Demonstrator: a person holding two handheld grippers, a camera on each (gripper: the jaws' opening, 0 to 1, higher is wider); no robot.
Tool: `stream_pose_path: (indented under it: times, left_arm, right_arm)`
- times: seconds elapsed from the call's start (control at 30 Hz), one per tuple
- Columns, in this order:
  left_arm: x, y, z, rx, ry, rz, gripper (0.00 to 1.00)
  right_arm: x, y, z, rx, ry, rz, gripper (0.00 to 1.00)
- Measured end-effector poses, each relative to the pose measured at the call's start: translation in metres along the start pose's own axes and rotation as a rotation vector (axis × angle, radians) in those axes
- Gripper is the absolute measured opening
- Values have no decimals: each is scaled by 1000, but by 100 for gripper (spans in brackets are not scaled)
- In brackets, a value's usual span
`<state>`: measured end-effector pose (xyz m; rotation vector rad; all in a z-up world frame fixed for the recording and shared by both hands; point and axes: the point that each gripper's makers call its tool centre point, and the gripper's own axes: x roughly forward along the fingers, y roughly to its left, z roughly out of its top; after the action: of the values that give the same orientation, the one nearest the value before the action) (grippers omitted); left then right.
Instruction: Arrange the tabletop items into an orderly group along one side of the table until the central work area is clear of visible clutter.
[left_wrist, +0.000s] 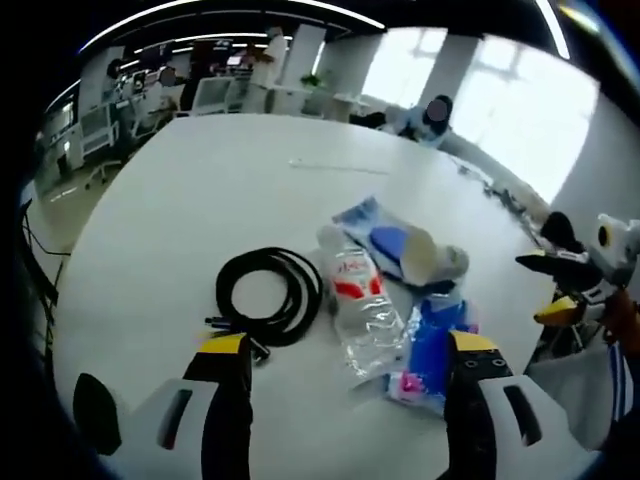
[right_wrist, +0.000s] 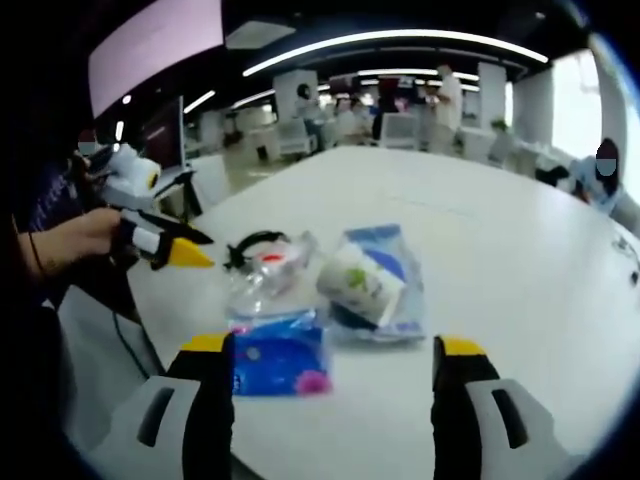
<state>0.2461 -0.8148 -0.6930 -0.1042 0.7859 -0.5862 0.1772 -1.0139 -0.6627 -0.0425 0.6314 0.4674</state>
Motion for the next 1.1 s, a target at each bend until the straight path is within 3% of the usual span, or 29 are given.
stream_pose_path:
  times: [0.53, 1.1]
  left_arm:
    - [24, -8, -3, -37, 52, 11, 68]
    - [49, -17, 3, -82, 65, 1, 63]
  right_arm:
    - [5, -3, -5, 5, 1, -1, 78]
    - [9, -7, -13, 24, 6, -3, 78]
